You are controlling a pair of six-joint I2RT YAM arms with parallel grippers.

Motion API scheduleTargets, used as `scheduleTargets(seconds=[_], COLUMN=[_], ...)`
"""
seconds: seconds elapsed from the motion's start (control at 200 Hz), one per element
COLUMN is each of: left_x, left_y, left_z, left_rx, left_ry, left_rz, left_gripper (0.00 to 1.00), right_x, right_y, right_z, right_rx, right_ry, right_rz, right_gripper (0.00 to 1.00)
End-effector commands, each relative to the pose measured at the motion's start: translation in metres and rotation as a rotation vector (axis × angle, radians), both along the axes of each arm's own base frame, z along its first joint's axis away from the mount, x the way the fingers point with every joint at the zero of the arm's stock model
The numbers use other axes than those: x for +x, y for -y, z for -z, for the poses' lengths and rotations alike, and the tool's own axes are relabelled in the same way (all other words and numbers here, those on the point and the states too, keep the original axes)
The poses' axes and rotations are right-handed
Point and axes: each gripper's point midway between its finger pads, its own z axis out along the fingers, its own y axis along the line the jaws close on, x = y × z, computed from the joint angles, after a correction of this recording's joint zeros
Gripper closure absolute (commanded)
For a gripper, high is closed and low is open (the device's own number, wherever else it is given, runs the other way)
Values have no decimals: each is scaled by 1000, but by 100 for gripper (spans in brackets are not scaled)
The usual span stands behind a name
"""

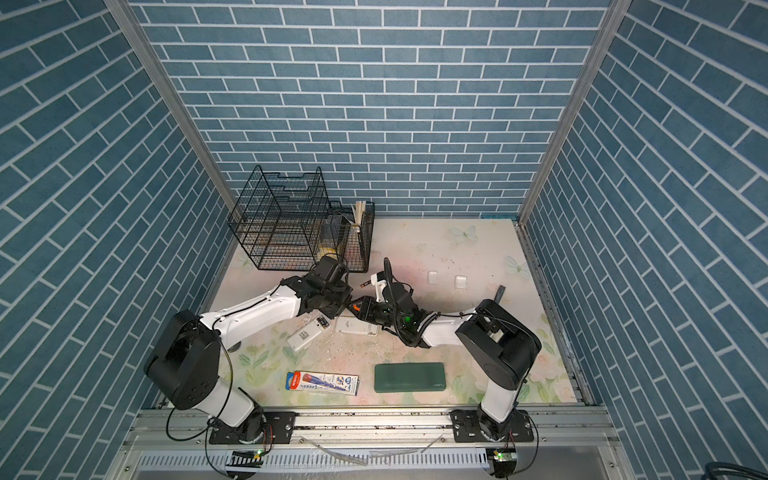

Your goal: Unload the batteries from the remote control

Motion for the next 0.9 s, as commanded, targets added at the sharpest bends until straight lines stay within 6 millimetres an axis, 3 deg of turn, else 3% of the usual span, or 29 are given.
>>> scheduleTargets(seconds=[0.0, 0.085, 0.4, 0.475, 0.725, 0.895], left_x=[-2, -2, -4, -3, -5, -11], left_y=[6, 8, 6, -1, -29, -50], left_z=[-12, -13, -19, -24, -34, -37], left_rx=[-29, -36, -42, -22, 31, 105], left_ry=[22, 24, 42, 59, 134, 199], left_rz=[11, 16, 18, 22, 58, 138], left_gripper=[100, 100, 100, 100, 57, 41], right_x=[15, 17, 20, 19, 11, -1], right_y=[-8, -11, -6, -2, 12, 29], right_z=[-24, -25, -25, -26, -39, -40], right_rx=[73, 88, 77, 60, 1, -132], right_ry=[40, 33, 31, 39, 53, 37], right_rz=[35, 27, 36, 33, -34, -91], right_gripper=[58, 63, 100, 100, 100, 100])
